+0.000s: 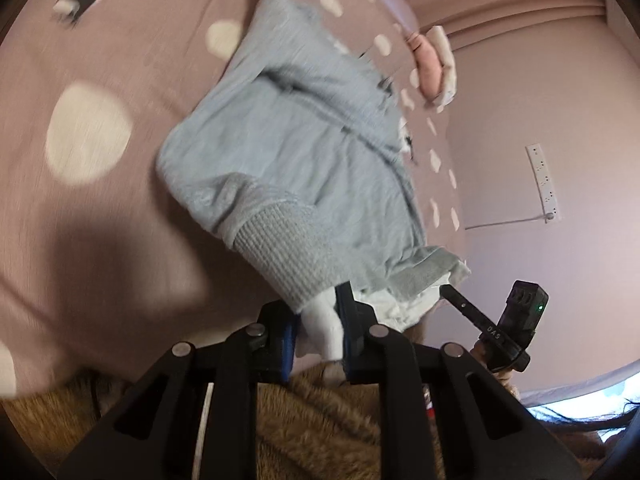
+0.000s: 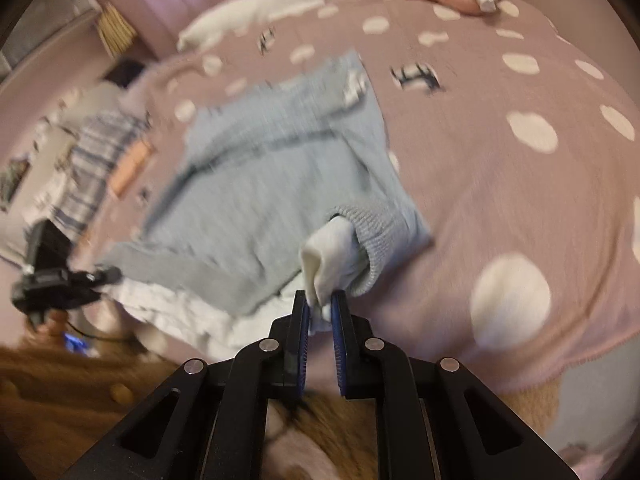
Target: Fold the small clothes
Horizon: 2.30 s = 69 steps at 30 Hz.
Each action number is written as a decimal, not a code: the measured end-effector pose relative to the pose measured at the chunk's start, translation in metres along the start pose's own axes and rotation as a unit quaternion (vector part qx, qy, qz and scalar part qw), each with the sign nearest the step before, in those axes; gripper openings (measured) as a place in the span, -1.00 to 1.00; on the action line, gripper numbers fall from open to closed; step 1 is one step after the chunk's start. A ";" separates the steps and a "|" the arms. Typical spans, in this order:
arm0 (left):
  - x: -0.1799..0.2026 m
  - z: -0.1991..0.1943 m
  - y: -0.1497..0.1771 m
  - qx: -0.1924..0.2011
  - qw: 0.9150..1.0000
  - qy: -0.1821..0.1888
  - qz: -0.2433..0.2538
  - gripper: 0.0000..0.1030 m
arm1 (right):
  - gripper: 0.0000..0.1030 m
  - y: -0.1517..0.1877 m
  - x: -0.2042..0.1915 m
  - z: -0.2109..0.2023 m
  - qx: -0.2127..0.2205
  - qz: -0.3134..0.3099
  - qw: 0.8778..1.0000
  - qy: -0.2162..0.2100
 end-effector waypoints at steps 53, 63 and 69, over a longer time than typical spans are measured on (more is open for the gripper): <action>-0.016 0.019 -0.109 0.076 0.983 -0.137 0.093 0.03 | -0.47 -0.063 0.045 0.064 0.027 -0.008 0.992 0.125; 0.000 0.043 -0.124 0.057 0.976 -0.151 0.146 0.07 | -0.58 -0.068 0.059 -0.002 0.115 0.072 0.986 0.100; -0.011 0.082 -0.130 0.000 0.965 -0.193 0.175 0.07 | -0.58 -0.053 0.071 0.019 0.085 0.094 0.983 0.134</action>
Point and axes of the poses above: each gripper's, at about its wrist camera, not at the fingertips, and z roughly the way its jaws point, x to its right, y to its underside, the point moved 7 cm from there along z, roughly the way its jaws point, and after that the axes turned 6 degrees about z, right-handed, at the moved point
